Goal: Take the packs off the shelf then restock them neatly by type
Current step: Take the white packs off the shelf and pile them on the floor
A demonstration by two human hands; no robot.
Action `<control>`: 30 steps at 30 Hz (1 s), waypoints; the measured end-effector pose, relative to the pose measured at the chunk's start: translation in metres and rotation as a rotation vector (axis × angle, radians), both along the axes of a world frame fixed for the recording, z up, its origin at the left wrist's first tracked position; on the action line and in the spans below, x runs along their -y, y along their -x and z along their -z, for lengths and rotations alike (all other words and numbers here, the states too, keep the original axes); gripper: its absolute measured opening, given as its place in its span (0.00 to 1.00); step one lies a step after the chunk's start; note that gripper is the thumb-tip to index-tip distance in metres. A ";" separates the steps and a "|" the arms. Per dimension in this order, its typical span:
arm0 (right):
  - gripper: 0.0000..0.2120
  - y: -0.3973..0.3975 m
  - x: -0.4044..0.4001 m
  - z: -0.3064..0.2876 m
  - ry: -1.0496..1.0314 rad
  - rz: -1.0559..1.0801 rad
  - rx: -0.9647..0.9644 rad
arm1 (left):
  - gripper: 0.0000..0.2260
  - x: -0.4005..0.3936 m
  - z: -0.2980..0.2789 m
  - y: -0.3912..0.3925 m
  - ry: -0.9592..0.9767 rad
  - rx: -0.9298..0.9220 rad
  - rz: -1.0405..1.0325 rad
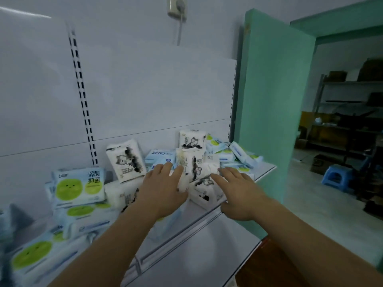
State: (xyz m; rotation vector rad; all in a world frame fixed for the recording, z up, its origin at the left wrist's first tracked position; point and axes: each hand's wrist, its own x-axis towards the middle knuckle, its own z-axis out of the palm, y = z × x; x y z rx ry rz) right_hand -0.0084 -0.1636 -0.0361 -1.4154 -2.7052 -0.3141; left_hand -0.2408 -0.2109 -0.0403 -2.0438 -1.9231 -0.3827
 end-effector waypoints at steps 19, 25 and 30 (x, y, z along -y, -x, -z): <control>0.46 0.017 -0.115 -0.003 0.049 -0.358 0.177 | 0.34 -0.063 -0.011 0.009 0.152 0.047 0.067; 0.43 -0.010 -0.145 -0.026 0.044 -0.388 0.107 | 0.30 -0.061 -0.009 -0.032 0.101 0.153 -0.078; 0.43 -0.022 -0.156 -0.014 0.004 -0.464 0.083 | 0.34 -0.056 0.011 -0.065 -0.042 0.471 -0.331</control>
